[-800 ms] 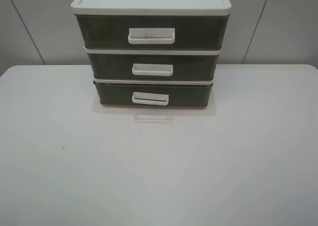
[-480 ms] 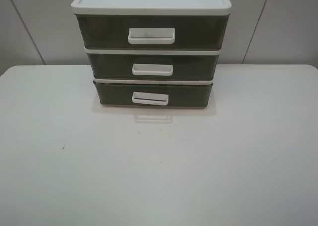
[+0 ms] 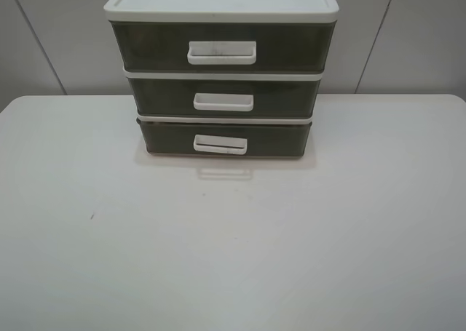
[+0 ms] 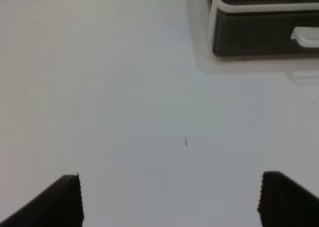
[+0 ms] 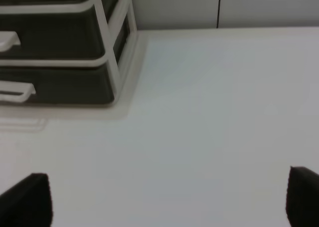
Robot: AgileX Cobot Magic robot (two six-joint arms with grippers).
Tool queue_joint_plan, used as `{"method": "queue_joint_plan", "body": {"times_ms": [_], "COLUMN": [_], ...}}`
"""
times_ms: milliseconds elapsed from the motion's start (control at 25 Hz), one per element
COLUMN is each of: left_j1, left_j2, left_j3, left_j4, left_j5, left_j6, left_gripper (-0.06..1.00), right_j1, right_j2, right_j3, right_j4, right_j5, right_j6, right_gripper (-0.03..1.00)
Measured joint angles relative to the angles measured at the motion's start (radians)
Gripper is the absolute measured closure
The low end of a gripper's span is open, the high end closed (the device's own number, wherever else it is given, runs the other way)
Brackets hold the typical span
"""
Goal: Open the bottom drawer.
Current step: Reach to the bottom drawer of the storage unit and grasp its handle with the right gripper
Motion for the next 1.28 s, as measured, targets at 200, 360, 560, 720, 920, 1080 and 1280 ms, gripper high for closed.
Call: {"method": "queue_joint_plan", "body": {"times_ms": [200, 360, 560, 720, 920, 1080, 1280], "left_j1": [0.0, 0.0, 0.0, 0.0, 0.0, 0.0, 0.0], "left_j2": [0.0, 0.0, 0.0, 0.0, 0.0, 0.0, 0.0], "left_j3": [0.0, 0.0, 0.0, 0.0, 0.0, 0.0, 0.0], "left_j4": [0.0, 0.0, 0.0, 0.0, 0.0, 0.0, 0.0], "left_j5": [0.0, 0.0, 0.0, 0.0, 0.0, 0.0, 0.0], "left_j6": [0.0, 0.0, 0.0, 0.0, 0.0, 0.0, 0.0], "left_gripper": [0.23, 0.23, 0.23, 0.23, 0.23, 0.23, 0.23], "right_j1": [0.0, 0.0, 0.08, 0.287, 0.527, 0.641, 0.681], "right_j2": [0.268, 0.524, 0.789, 0.917, 1.081, 1.247, 1.414], "right_j3": [-0.067, -0.179, -0.273, -0.287, -0.29, -0.289, -0.256], "right_j4": [0.003, 0.038, 0.104, 0.054, -0.132, -0.385, -0.589], "right_j5": [-0.058, -0.136, -0.275, -0.44, -0.606, -0.721, -0.937], "right_j6": [0.003, 0.003, 0.003, 0.003, 0.003, 0.003, -0.044], "right_gripper": [0.15, 0.15, 0.15, 0.15, 0.15, 0.15, 0.15]}}
